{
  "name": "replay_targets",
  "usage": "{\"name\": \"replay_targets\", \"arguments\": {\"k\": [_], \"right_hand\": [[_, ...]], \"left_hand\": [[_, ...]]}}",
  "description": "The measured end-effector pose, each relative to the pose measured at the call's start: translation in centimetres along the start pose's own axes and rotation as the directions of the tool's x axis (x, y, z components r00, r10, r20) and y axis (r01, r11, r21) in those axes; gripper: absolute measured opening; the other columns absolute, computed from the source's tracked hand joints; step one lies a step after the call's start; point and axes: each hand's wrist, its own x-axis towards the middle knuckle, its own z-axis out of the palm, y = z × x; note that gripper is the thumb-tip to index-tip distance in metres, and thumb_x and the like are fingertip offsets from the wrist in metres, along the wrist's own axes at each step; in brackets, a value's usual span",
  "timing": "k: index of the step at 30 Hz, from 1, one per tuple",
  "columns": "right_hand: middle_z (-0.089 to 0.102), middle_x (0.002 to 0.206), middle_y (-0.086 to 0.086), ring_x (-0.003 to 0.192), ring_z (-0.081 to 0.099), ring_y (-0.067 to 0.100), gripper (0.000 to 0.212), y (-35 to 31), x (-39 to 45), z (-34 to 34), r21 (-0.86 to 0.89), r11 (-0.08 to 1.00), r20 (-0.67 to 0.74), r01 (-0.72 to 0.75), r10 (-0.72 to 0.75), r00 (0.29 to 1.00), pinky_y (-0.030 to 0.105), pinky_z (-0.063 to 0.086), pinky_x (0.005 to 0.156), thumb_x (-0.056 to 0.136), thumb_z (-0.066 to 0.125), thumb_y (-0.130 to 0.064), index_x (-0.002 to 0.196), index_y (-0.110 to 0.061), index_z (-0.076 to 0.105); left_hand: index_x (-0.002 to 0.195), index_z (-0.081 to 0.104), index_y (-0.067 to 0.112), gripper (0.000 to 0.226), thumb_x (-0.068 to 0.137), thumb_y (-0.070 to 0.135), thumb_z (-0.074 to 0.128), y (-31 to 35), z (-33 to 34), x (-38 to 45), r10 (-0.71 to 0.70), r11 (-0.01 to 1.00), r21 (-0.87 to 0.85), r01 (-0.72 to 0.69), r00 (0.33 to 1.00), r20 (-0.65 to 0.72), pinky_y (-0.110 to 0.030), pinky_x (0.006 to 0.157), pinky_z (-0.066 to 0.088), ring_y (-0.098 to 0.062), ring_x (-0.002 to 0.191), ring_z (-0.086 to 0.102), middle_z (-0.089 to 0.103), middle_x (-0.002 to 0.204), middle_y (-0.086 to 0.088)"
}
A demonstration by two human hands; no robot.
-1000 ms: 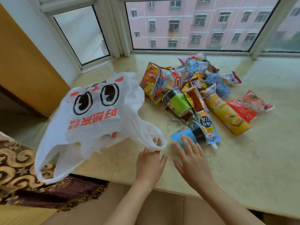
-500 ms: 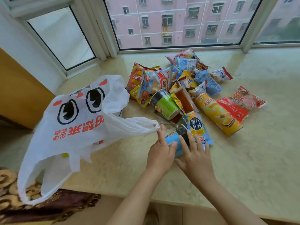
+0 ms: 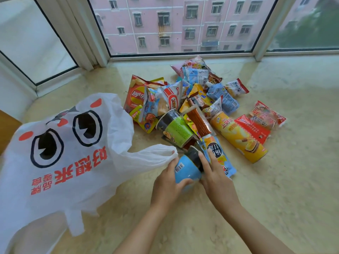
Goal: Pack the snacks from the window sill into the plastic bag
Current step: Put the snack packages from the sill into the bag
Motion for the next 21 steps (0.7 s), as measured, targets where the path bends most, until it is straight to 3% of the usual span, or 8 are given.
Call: {"name": "replay_targets", "arguments": {"k": [3,7,10,14,15,17,19,21], "right_hand": [[0.045,0.144,0.011,0.110,0.062,0.027,0.113,-0.2,0.6,0.1,-0.012,1.000,0.006,0.003,-0.003,1.000,0.021,0.046,0.042,0.048,0.093,-0.012,0.144,-0.021,0.036],[0.043,0.146,0.011,0.111,0.062,0.027,0.110,0.1,1.2,0.5,0.040,0.999,0.021,0.006,-0.007,1.000,0.025,0.051,0.047,0.053,0.091,-0.012,0.145,-0.019,0.032],[0.034,0.152,0.006,0.118,0.058,0.027,0.103,0.7,1.6,0.8,0.130,0.992,0.020,0.007,-0.009,1.000,0.032,0.056,0.062,0.068,0.084,-0.022,0.150,-0.020,0.022],[0.029,0.155,0.004,0.123,0.053,0.027,0.100,1.7,1.8,0.6,0.131,0.991,0.052,-0.035,0.029,0.998,0.036,0.054,0.078,0.071,0.081,-0.030,0.151,-0.018,0.022],[0.033,0.153,0.007,0.122,0.053,0.028,0.102,2.1,1.9,0.4,0.091,0.995,0.058,-0.036,0.031,0.998,0.036,0.054,0.079,0.068,0.083,-0.032,0.151,-0.018,0.025],[0.043,0.146,0.015,0.116,0.058,0.033,0.100,3.2,2.2,0.3,0.001,1.000,0.055,-0.011,0.011,0.998,0.039,0.055,0.078,0.061,0.087,-0.034,0.144,-0.014,0.036],[0.046,0.141,0.021,0.112,0.059,0.038,0.092,4.5,2.6,0.1,-0.052,0.999,0.056,0.007,-0.004,0.998,0.043,0.055,0.080,0.059,0.087,-0.033,0.139,-0.012,0.045],[0.048,0.139,0.024,0.110,0.059,0.041,0.095,5.6,2.9,-0.1,-0.092,0.996,0.094,0.003,0.006,0.996,0.045,0.055,0.079,0.053,0.089,-0.031,0.137,-0.010,0.050]], "left_hand": [[0.127,0.052,0.023,0.066,0.072,0.051,0.076,-0.3,0.9,-0.5,-0.065,0.993,-0.113,0.044,0.980,-0.187,-0.026,0.087,0.050,-0.011,0.107,0.061,0.064,0.120,0.009],[0.121,0.059,0.024,0.061,0.071,0.055,0.075,-0.3,1.5,0.4,-0.075,0.983,-0.178,0.041,0.979,-0.191,-0.026,0.086,0.051,-0.006,0.102,0.060,0.063,0.111,0.014],[0.124,0.059,0.028,0.060,0.070,0.046,0.078,0.3,1.6,1.3,-0.097,0.948,-0.318,0.019,0.968,-0.231,-0.024,0.094,0.047,0.001,0.108,0.055,0.059,0.116,0.019],[0.095,0.061,0.024,0.029,0.074,0.029,0.081,2.6,2.5,2.1,-0.255,0.864,-0.497,0.079,0.921,-0.296,-0.028,0.097,0.047,0.001,0.108,0.059,0.063,0.113,0.021],[0.095,0.058,0.024,0.035,0.072,0.035,0.081,3.3,2.9,2.2,-0.256,0.883,-0.461,0.089,0.914,-0.314,-0.027,0.096,0.046,-0.002,0.112,0.058,0.062,0.117,0.022],[0.115,0.051,0.028,0.061,0.066,0.050,0.081,4.3,3.4,2.5,-0.168,0.963,-0.257,0.083,0.929,-0.329,-0.027,0.097,0.043,-0.006,0.120,0.051,0.056,0.127,0.018],[0.139,0.034,0.033,0.092,0.062,0.056,0.079,4.5,3.7,3.0,-0.043,0.999,-0.002,0.043,0.975,-0.219,-0.032,0.106,0.036,-0.012,0.134,0.036,0.042,0.144,0.009],[0.149,0.011,0.038,0.107,0.067,0.052,0.078,4.6,3.7,3.4,-0.017,0.984,0.178,0.029,0.997,-0.068,-0.034,0.113,0.024,-0.021,0.143,0.021,0.022,0.156,0.000]]}}
